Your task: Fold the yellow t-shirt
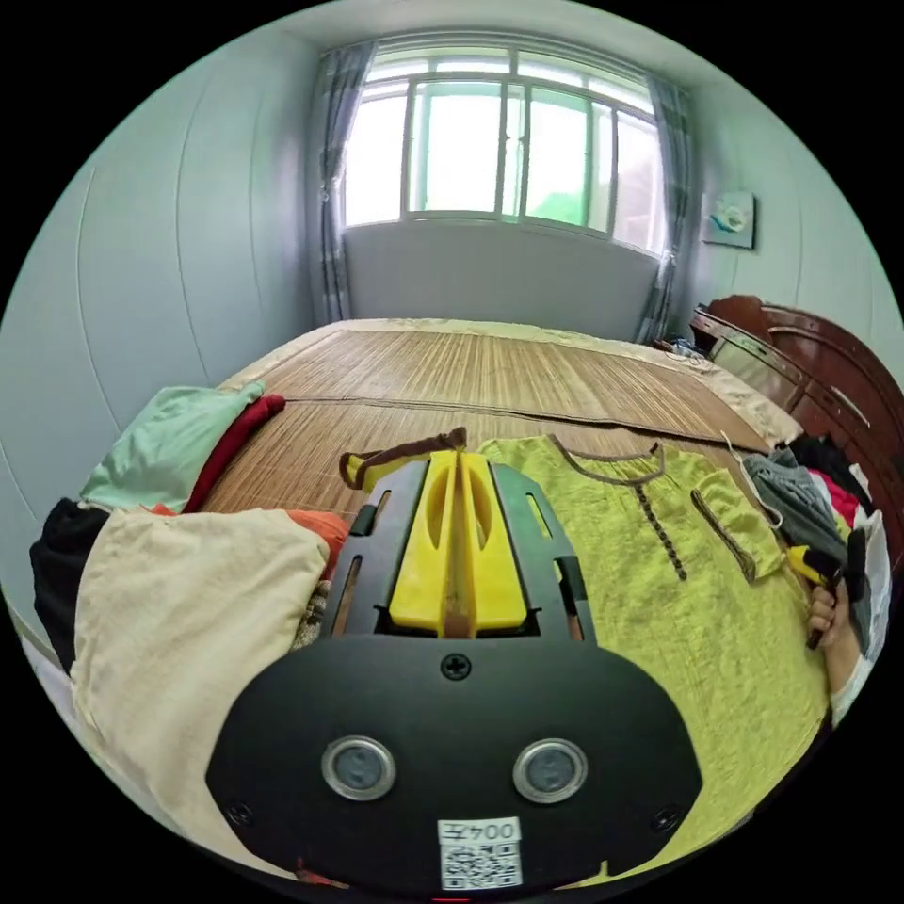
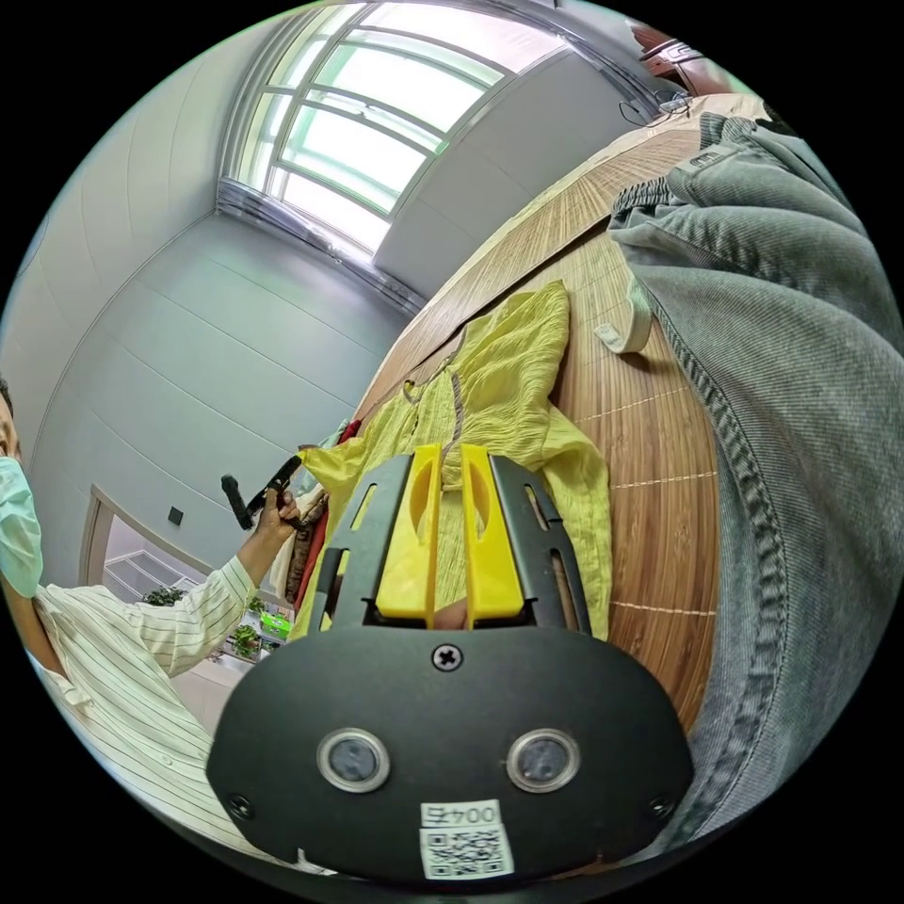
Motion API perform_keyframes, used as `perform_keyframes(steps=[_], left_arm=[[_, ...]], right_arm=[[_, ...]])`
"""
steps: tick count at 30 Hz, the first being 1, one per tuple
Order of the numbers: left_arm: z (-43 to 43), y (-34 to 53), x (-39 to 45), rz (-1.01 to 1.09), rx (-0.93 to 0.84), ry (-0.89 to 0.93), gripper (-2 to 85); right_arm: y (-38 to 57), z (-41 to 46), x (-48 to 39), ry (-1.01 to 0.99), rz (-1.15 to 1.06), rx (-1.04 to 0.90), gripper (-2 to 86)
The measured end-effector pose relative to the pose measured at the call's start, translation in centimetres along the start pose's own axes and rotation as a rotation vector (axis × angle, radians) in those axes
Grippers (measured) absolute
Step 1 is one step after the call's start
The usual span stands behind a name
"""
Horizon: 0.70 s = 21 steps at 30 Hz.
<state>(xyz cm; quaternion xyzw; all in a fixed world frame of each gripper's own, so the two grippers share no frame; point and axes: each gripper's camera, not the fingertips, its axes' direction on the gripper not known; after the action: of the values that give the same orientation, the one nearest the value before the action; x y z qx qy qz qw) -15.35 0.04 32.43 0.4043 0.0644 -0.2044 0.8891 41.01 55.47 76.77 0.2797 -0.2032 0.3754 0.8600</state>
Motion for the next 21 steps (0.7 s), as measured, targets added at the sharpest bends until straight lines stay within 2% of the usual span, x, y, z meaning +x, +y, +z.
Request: perform_keyframes(steps=[1,7,9,12,14,17,21], left_arm=[[-0.4,0.2,1.4,0.048,0.007,-0.009,0.7],[-1.5,4.6,17.3,0.671,0.027,-0.168,0.7],[-0.4,7.7,22.9,0.950,-0.008,-0.218,0.7],[1.8,11.6,27.2,1.233,-0.070,-0.344,0.8],[2.9,13.2,28.3,1.321,-0.083,-0.470,1.0],[3.1,14.1,28.4,1.331,0.017,-0.698,1.4],[1.7,14.0,27.0,1.254,0.020,-0.726,2.5]], right_arm=[[-0.1,0.0,0.1,0.000,0.001,-0.001,5.0],[-0.3,0.5,0.2,0.008,0.004,-0.022,4.9],[-0.4,0.7,0.2,0.008,0.004,-0.027,4.9],[-0.6,0.8,0.2,0.004,0.003,-0.035,4.9],[-0.7,0.9,0.2,0.001,0.004,-0.037,4.9],[-0.9,1.0,0.0,0.000,0.000,-0.037,4.9],[-1.0,1.5,-0.4,-0.001,-0.009,-0.049,4.9]])
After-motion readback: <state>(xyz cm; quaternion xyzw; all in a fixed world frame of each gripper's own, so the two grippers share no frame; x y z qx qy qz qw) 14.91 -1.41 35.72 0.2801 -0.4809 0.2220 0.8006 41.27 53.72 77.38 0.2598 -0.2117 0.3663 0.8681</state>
